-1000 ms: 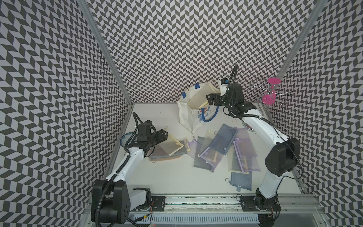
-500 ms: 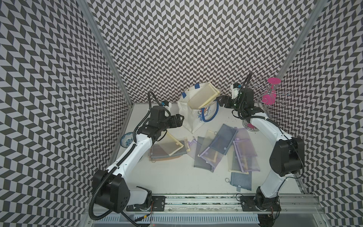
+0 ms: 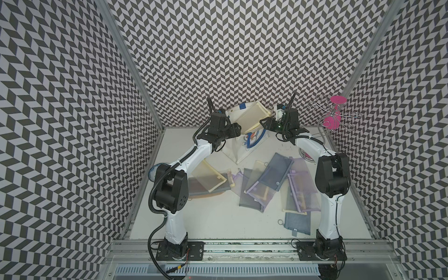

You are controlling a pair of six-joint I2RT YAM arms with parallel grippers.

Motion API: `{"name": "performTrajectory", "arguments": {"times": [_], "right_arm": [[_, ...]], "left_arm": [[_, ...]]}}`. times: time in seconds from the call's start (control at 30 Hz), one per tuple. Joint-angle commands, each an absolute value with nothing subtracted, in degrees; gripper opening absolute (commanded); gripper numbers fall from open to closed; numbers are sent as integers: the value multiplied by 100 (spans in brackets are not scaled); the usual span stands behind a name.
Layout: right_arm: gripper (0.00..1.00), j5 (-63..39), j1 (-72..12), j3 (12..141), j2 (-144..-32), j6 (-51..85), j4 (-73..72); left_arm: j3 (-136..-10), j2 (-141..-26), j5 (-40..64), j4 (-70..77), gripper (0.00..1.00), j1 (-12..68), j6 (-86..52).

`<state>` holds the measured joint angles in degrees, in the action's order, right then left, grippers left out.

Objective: Put the pencil pouch into the canvas bag
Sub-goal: Adjust the canvas bag at the center of the board.

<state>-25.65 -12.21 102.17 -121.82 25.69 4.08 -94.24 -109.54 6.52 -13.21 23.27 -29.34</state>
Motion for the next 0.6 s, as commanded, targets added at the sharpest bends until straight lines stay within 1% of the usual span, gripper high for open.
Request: {"name": "performTrajectory", "arguments": {"times": [0.0,0.03,0.13,0.23,0.3,0.33,0.57], "right_arm": [[41,-2733,-1276,10168,-12212,2652,48],[36,-2718,-1278,10108,-12147,2654,18],[22,-2595,-1336,9910,-11853,2594,-44],[15,-2533,-1438,9632,-11412,2526,-94],[12,-2500,-1548,9366,-11035,2480,-146],[11,-2490,-1608,9205,-10814,2454,-173],[8,-2109,-1824,7912,-9499,2304,-401]], "left_arm": [[-9552,-10911,395,-1430,58,2371,-3042],[-9512,-10890,392,-1427,49,2361,-3020],[-9403,-10792,336,-1474,29,2322,-2964],[-9177,-10572,343,-1428,13,2234,-2947],[-9053,-10390,350,-1424,2,2149,-2889],[-8999,-10281,372,-1430,0,2098,-2839],[-8457,-9783,411,-1293,0,1809,-2399]]}}
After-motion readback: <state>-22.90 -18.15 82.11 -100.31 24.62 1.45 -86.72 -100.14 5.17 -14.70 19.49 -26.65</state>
